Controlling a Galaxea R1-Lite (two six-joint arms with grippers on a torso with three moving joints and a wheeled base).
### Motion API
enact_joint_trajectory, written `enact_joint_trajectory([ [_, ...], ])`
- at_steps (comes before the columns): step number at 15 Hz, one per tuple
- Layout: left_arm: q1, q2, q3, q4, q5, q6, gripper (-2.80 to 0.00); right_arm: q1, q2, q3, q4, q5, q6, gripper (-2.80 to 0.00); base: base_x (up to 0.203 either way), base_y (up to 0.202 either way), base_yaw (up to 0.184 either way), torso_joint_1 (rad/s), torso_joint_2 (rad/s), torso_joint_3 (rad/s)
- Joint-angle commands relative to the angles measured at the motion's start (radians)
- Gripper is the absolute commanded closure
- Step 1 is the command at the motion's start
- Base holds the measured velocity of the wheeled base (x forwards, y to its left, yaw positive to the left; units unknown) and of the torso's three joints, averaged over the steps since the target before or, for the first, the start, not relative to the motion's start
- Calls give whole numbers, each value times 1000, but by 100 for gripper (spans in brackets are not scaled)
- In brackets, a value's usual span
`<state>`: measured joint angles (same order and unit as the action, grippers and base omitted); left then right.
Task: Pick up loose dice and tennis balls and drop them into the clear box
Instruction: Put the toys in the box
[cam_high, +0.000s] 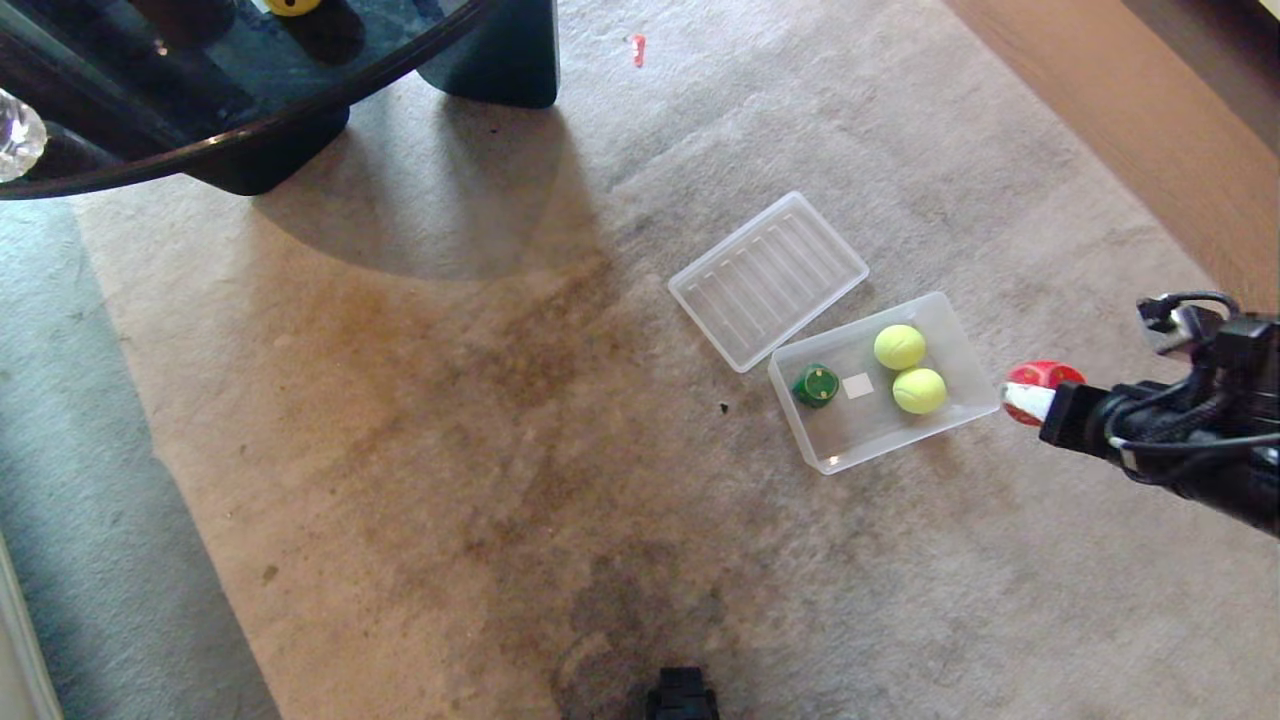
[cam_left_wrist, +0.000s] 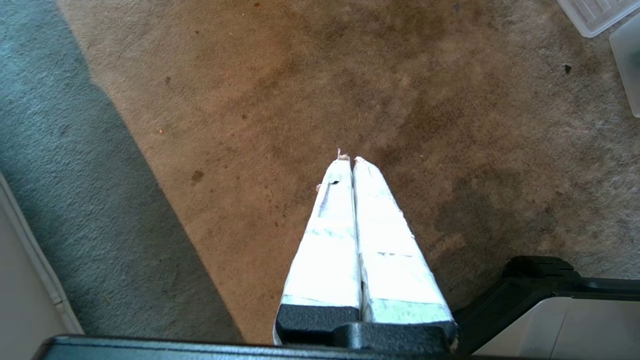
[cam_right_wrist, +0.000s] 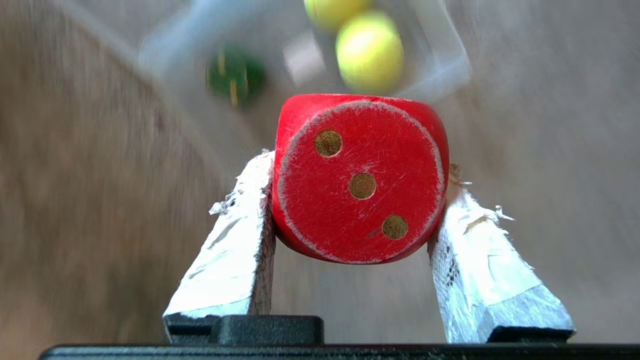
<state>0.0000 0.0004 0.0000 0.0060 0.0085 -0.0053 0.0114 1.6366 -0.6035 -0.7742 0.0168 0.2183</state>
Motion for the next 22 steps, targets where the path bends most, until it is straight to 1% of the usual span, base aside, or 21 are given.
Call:
enact_joint_trajectory([
  [1, 0, 0, 1, 0, 1, -1, 0, 7, 258, -94, -141, 1, 3, 0, 0, 0, 0, 0, 0, 0],
  [4, 0, 0, 1, 0, 1, -1, 0, 23, 422, -216, -233, 1, 14, 0, 0, 0, 0, 0, 0, 0],
  [6, 0, 0, 0, 0, 1, -1, 0, 56, 505, -279, -312, 6, 35, 0, 0, 0, 0, 0, 0, 0],
  [9, 0, 0, 1, 0, 1, -1, 0, 93, 588, -325, -383, 44, 46, 0, 0, 0, 0, 0, 0, 0],
  [12, -1, 0, 1, 0, 1, -1, 0, 108, 631, -341, -439, 40, 38, 0, 0, 0, 0, 0, 0, 0],
  [13, 0, 0, 2, 0, 1, -1, 0, 110, 631, -340, -451, 41, 37, -280, 0, 0, 0, 0, 0, 0],
  [16, 0, 0, 2, 0, 1, -1, 0, 113, 584, -306, -459, 42, 32, -280, 0, 0, 0, 0, 0, 0],
  [18, 0, 0, 0, 0, 1, -1, 0, 113, 545, -260, -455, 44, 13, -280, 0, 0, 0, 0, 0, 0],
  [21, 0, 0, 0, 0, 1, -1, 0, 112, 402, -126, -446, 44, 12, -280, 0, 0, 0, 0, 0, 0],
  [22, 0, 0, 0, 0, 1, -1, 0, 112, 333, -67, -439, 46, 12, 0, 0, 0, 0, 0, 0, 0],
])
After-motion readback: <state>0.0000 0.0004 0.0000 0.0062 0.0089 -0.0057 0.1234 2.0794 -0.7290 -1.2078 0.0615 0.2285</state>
